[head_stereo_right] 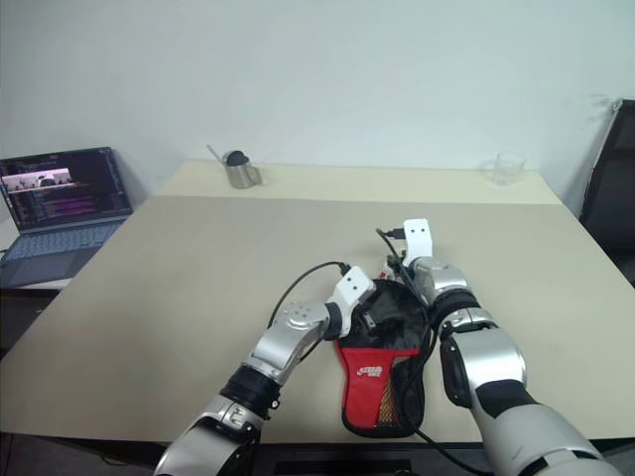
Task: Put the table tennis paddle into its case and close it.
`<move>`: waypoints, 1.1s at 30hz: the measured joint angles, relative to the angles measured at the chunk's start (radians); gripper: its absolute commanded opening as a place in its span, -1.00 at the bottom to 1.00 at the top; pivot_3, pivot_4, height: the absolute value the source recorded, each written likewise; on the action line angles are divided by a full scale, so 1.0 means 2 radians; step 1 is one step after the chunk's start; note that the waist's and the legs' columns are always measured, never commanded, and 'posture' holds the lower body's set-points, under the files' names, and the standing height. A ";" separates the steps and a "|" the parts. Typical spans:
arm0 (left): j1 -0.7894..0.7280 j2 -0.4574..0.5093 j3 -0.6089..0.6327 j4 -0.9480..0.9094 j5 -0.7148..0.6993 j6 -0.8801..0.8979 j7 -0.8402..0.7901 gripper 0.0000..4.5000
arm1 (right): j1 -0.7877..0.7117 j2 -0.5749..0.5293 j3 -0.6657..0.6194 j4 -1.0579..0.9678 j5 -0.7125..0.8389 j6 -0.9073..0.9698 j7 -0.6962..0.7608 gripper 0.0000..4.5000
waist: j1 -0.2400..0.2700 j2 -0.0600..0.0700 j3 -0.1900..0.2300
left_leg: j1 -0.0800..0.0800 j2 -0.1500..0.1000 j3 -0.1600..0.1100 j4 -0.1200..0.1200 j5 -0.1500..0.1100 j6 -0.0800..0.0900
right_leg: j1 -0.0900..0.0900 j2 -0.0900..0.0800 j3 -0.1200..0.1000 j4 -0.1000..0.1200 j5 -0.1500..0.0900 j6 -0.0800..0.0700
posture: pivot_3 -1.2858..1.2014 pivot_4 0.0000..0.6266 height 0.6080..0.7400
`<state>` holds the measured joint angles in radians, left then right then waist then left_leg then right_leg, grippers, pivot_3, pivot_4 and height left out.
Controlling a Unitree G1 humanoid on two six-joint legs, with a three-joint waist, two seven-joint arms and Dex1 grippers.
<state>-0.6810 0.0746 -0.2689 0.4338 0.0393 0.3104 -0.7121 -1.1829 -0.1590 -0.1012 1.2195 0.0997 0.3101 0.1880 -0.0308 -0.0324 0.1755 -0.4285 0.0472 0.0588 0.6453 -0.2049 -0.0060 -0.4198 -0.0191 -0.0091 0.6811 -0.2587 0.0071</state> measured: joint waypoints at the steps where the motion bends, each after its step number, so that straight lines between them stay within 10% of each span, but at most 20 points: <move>1: 0.000 0.000 0.000 0.000 0.000 0.001 0.000 1.00 | 0.000 0.000 0.000 0.000 0.000 0.000 0.000 -0.44 | 0.000 0.000 0.000 | 0.000 0.000 0.000 0.000 0.000 0.000 | 0.000 0.000 0.000 0.000 0.000 0.000 | 0.03 -0.52 1.00; 7: 0.000 0.000 -0.001 0.000 0.000 0.001 0.000 1.00 | 0.000 -0.001 -0.007 0.000 0.000 -0.001 0.001 -0.90 | 0.000 0.000 0.000 | 0.000 0.000 0.000 0.000 0.000 0.000 | 0.000 0.000 0.000 0.000 0.000 0.000 | 0.03 -0.52 1.00; 33: -0.006 -0.015 -0.011 0.011 -0.001 0.005 -0.013 1.00 | 0.156 -0.145 0.018 -0.269 -0.018 0.116 0.103 -0.91 | 0.009 0.001 -0.001 | 0.000 -0.001 -0.001 0.000 0.000 0.000 | 0.001 0.000 -0.001 -0.001 -0.001 0.002 | 0.03 -0.52 1.00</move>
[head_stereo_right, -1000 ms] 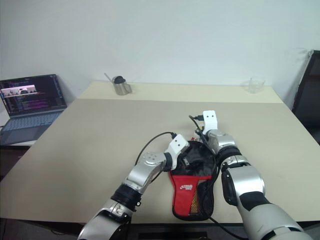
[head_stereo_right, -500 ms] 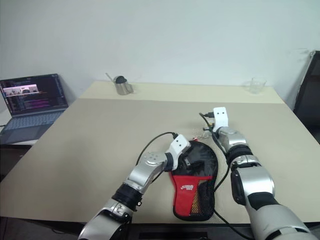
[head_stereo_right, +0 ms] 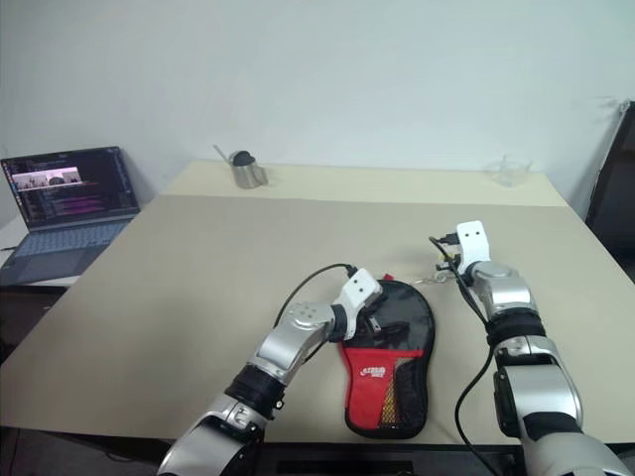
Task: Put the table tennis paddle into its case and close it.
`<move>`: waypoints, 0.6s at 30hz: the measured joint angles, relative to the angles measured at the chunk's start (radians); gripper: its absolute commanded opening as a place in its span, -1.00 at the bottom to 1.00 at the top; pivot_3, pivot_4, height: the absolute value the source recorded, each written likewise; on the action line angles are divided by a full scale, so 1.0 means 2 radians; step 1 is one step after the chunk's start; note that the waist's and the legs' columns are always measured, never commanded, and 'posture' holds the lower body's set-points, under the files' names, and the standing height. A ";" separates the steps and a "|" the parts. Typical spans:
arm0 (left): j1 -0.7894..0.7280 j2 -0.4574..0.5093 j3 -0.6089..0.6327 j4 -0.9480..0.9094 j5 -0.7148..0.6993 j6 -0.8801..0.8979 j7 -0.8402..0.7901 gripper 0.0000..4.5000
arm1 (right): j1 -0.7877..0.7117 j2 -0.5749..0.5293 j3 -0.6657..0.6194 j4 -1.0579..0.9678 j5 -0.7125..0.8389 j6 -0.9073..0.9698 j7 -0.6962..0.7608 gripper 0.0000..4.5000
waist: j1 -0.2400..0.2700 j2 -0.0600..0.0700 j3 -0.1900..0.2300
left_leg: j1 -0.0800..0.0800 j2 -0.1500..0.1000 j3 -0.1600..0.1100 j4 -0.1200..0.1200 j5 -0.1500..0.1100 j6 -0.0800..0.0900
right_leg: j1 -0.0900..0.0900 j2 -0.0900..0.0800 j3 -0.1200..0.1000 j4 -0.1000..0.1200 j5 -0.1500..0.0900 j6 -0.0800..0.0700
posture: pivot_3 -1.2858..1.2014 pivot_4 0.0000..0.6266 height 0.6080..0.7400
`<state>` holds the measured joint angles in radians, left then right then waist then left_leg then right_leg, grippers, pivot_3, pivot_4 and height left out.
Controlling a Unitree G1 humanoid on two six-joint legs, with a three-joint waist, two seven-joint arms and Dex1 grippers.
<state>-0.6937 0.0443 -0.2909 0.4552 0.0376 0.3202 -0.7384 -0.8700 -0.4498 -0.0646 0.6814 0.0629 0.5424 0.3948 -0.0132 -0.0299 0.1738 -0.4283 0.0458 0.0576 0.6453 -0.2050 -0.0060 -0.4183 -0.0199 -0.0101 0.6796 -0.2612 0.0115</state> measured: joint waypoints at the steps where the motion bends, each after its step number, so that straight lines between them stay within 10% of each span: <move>1: -0.001 0.000 -0.001 0.002 0.000 0.000 -0.001 1.00 | 0.017 -0.011 0.004 -0.031 0.002 0.016 0.013 -0.91 | 0.002 0.000 0.000 | 0.000 0.000 0.000 0.000 0.000 0.000 | 0.000 0.000 0.000 0.000 0.000 0.000 | 0.03 -0.52 1.00; 18: -0.018 -0.004 -0.004 0.037 -0.001 -0.007 -0.021 1.00 | 0.190 -0.114 0.017 -0.348 0.062 0.168 0.143 -0.91 | 0.007 0.001 -0.001 | 0.004 0.000 -0.001 0.000 0.000 0.000 | 0.004 0.000 -0.001 -0.002 -0.001 0.001 | 0.03 -0.52 1.00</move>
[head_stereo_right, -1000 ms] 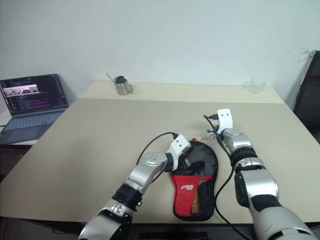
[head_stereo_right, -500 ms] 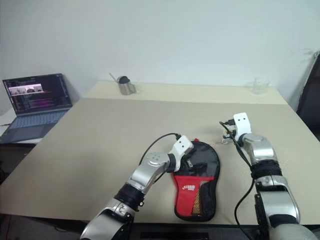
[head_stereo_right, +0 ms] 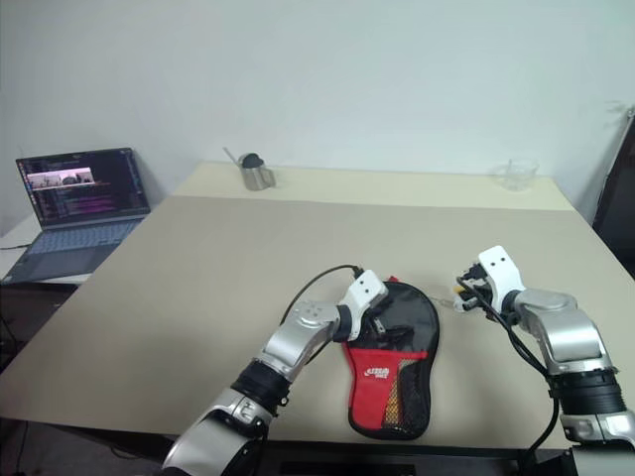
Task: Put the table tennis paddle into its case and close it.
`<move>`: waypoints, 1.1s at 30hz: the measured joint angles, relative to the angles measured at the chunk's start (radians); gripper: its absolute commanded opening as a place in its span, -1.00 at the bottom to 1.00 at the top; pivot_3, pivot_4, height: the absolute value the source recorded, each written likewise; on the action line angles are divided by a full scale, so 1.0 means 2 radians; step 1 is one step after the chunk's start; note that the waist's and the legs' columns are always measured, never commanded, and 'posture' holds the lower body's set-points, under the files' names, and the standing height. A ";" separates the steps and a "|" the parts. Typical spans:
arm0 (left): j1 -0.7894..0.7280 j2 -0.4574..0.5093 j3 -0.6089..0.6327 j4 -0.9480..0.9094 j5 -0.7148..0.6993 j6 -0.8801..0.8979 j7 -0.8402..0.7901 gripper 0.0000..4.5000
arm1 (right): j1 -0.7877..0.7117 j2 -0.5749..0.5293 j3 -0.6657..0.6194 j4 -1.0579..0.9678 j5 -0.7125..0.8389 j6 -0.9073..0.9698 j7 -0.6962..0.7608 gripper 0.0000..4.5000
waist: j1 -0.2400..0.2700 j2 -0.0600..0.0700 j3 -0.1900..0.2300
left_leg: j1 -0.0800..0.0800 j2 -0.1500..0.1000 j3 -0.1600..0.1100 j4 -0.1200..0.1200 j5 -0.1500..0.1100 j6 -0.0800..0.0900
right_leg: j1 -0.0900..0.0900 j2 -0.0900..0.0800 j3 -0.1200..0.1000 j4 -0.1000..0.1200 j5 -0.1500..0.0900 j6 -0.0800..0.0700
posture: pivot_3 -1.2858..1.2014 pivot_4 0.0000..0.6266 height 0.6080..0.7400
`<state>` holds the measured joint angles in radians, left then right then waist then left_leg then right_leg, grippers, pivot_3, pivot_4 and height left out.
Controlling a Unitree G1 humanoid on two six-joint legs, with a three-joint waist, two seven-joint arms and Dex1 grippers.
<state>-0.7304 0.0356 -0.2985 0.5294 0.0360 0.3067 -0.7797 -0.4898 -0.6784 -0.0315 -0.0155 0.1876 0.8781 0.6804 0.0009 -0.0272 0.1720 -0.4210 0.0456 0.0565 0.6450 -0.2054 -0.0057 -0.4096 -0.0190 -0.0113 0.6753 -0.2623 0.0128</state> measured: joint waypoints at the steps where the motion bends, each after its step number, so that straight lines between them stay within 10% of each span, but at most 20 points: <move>1: -0.001 0.000 0.000 0.003 -0.001 -0.003 -0.002 1.00 | 0.004 -0.004 0.000 -0.008 0.002 0.003 0.005 -0.91 | 0.000 0.000 0.000 | 0.000 0.000 0.000 0.000 0.000 0.000 | 0.000 0.000 0.000 0.000 0.000 0.000 | 0.03 -0.52 1.00; 33: -0.016 0.003 -0.004 0.034 0.000 -0.027 -0.031 1.00 | 0.175 -0.144 -0.008 -0.132 0.074 -0.057 0.146 -0.91 | 0.004 -0.001 0.000 | 0.001 0.000 -0.002 0.000 0.000 0.000 | 0.002 0.000 -0.001 -0.003 0.000 0.000 | 0.03 -0.52 1.00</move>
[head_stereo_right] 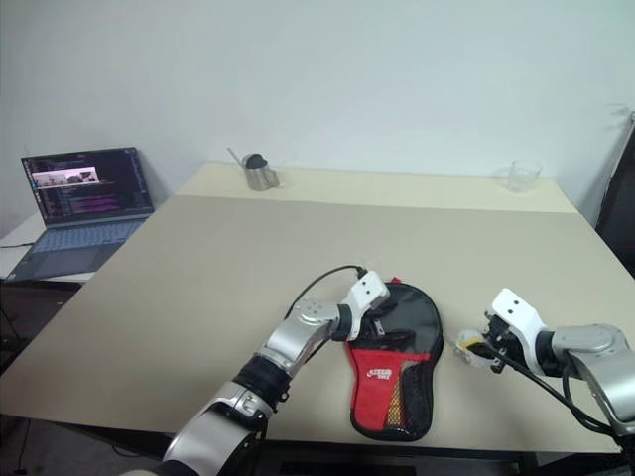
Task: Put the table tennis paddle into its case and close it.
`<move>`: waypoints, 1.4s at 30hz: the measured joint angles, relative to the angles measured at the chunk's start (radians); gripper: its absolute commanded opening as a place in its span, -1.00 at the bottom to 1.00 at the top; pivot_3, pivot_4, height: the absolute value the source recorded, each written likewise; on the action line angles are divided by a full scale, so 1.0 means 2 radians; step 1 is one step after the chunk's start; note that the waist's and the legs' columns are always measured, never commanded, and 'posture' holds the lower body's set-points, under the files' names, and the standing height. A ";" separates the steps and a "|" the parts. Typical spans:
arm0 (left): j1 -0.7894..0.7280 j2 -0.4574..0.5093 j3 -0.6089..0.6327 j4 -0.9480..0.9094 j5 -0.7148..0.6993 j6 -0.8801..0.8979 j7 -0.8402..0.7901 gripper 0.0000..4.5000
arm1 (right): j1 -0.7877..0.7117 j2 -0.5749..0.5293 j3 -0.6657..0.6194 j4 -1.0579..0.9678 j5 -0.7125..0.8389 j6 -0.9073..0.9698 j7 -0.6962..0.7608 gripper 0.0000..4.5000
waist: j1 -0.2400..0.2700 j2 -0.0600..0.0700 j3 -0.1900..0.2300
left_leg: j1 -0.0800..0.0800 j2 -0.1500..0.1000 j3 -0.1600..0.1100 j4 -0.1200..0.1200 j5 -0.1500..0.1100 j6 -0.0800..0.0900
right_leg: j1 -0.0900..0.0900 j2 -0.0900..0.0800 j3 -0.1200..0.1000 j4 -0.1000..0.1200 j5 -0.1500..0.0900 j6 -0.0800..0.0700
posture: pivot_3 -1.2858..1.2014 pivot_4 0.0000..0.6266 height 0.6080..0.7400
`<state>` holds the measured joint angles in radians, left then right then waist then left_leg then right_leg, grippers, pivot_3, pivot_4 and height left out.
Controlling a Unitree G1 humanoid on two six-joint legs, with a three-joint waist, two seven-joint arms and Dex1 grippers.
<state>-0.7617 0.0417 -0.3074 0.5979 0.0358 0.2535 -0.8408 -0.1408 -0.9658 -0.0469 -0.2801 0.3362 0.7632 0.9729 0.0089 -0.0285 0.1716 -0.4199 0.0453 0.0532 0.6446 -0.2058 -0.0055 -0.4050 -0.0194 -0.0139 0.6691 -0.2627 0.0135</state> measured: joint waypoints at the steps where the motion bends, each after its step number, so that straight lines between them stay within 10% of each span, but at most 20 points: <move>1: 0.000 0.000 0.000 0.000 0.001 0.000 0.000 1.00 | 0.005 -0.003 -0.001 -0.004 0.001 -0.002 0.004 -0.91 | 0.000 0.000 0.000 | 0.000 0.000 0.000 0.000 0.000 0.000 | 0.000 0.000 0.000 0.000 0.000 0.000 | 0.03 -0.52 1.00; 42: -0.012 -0.009 -0.007 0.029 0.005 -0.013 0.000 1.00 | 0.235 -0.066 -0.039 -0.135 0.063 -0.046 0.084 -0.92 | 0.008 -0.001 -0.005 | -0.001 0.000 0.000 0.000 -0.001 0.002 | 0.001 0.000 0.000 -0.004 0.001 0.001 | 0.03 -0.52 1.00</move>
<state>-0.7851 0.0238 -0.3221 0.6550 0.0462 0.2283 -0.8415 0.3288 -1.0974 -0.1254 -0.5495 0.4613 0.6722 1.1408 0.0240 -0.0301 0.1625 -0.4211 0.0446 0.0524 0.6445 -0.2080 -0.0025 -0.4025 -0.0197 -0.0145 0.6615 -0.2615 0.0157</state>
